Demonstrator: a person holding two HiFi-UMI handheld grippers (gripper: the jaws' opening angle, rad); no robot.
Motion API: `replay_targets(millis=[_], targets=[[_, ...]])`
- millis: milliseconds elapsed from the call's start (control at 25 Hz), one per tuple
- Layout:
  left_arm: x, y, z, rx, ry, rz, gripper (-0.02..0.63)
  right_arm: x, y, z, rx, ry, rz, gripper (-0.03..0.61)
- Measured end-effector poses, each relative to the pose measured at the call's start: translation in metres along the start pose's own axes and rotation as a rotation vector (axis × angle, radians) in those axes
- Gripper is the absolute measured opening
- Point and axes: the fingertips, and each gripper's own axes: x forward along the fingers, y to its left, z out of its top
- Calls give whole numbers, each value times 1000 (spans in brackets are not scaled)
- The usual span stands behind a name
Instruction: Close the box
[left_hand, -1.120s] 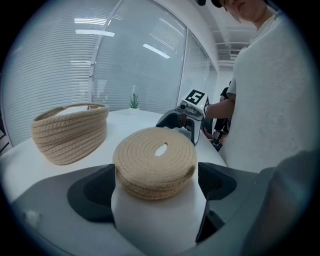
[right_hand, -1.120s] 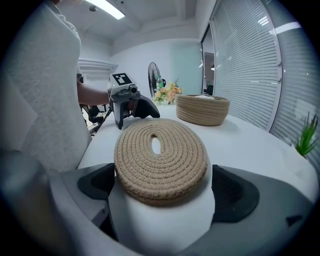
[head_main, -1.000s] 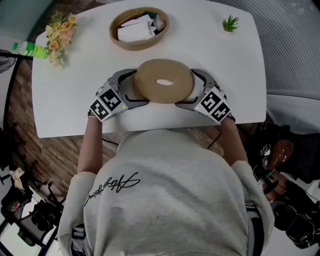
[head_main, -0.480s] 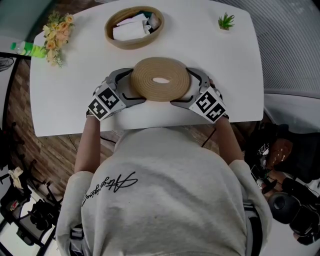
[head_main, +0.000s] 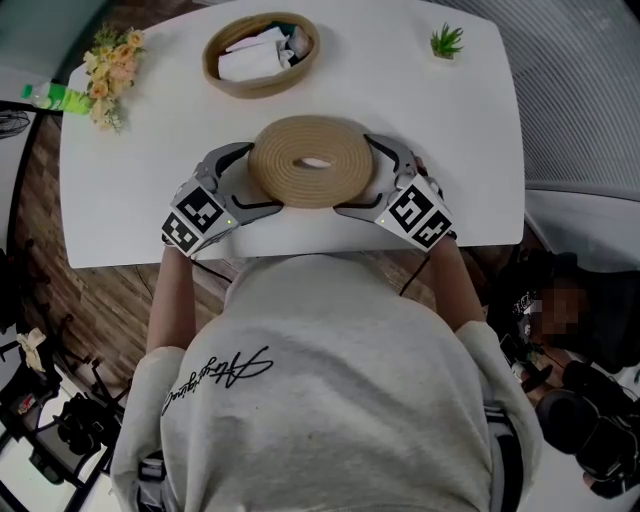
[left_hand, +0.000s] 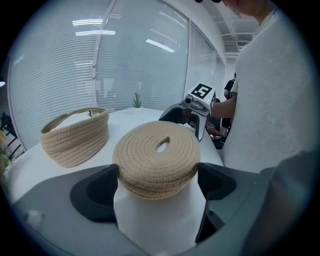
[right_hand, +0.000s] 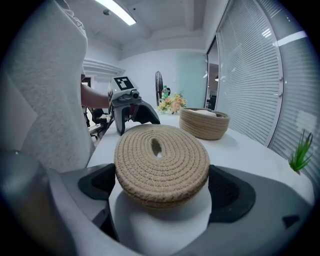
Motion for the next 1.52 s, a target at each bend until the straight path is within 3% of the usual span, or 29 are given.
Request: replay_targets(millis=[320, 800, 1520], targets=[[-14, 0, 24, 26, -18, 69, 494, -16, -9, 20, -54, -38, 2, 584], [-40, 4, 53, 1, -77, 146, 494, -30, -21, 53, -92, -154, 62, 584], [-70, 59, 64, 43, -156, 114, 492, -14, -50, 103, -86, -182, -1, 586]])
